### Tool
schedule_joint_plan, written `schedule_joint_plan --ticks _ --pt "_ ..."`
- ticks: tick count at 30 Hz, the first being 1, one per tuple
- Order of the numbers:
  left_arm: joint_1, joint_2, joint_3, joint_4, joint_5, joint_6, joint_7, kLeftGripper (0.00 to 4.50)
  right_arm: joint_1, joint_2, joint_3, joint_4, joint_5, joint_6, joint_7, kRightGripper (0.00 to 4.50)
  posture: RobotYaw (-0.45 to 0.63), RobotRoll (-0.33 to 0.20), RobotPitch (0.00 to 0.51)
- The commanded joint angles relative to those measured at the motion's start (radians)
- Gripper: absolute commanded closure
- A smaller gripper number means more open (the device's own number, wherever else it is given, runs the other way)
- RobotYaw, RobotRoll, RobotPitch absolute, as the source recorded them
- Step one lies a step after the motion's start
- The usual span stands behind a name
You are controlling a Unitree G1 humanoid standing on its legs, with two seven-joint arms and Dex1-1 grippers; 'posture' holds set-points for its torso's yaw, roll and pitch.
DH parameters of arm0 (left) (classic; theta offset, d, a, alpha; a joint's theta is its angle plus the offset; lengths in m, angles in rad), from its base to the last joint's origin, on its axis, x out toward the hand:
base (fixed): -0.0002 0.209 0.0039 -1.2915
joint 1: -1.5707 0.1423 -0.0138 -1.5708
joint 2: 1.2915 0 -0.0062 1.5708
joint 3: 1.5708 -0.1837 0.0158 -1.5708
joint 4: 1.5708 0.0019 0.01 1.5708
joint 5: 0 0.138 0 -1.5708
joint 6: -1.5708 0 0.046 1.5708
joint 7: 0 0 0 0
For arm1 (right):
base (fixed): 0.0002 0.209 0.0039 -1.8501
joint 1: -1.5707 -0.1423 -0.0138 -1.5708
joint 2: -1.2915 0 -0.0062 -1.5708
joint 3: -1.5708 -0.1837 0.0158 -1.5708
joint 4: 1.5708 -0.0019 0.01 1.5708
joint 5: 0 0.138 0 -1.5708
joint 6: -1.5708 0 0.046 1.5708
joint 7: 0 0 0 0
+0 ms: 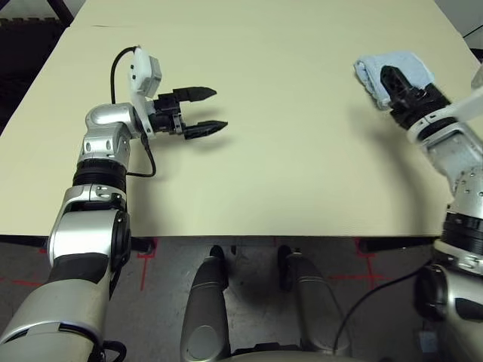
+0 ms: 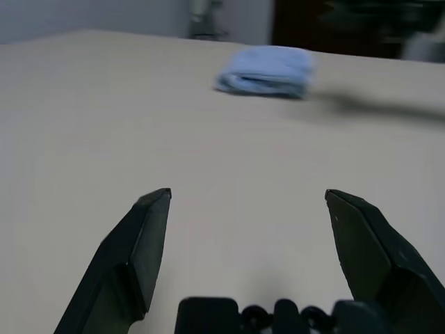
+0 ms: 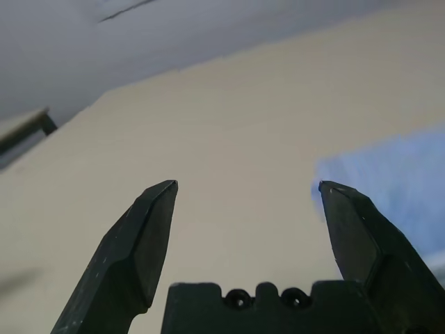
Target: Fold the towel and set it aside.
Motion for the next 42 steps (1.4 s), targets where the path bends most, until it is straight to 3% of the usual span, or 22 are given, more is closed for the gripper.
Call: schedule_joint_plan --ticks 1,8,13,19,26,42 --pt "-0.003 -0.031 0.050 0.053 0.036 -0.061 0.280 0.00 -0.058 -0.013 0.037 0.197 -0.158 -0.246 0.089 0.03 -0.06 0.000 0.265" --pt "-0.040 -0.096 0.136 0.192 0.102 -0.183 0.962 0.00 -0.202 0.047 0.048 0.653 -0.345 -0.654 0.069 0.03 -0.03 0.000 0.260" --pt "-0.028 -0.095 0.165 0.242 0.123 -0.250 1.201 0.00 -0.267 0.092 -0.019 0.887 -0.314 -0.763 0.078 0.03 -0.03 0.000 0.256" --pt "0.002 -0.063 0.125 0.270 0.154 -0.303 1.073 0.00 -0.295 0.062 -0.050 1.006 -0.307 -0.765 0.147 0.03 -0.04 0.000 0.251" --pt "-0.007 -0.045 0.121 0.267 0.154 -0.306 0.968 0.00 -0.295 0.022 -0.072 1.006 -0.304 -0.779 0.197 0.03 -0.05 0.000 0.242" --pt "-0.013 -0.063 0.112 0.282 0.170 -0.270 0.945 0.00 -0.265 0.020 -0.070 0.987 -0.308 -0.785 0.207 0.03 -0.09 0.000 0.256"
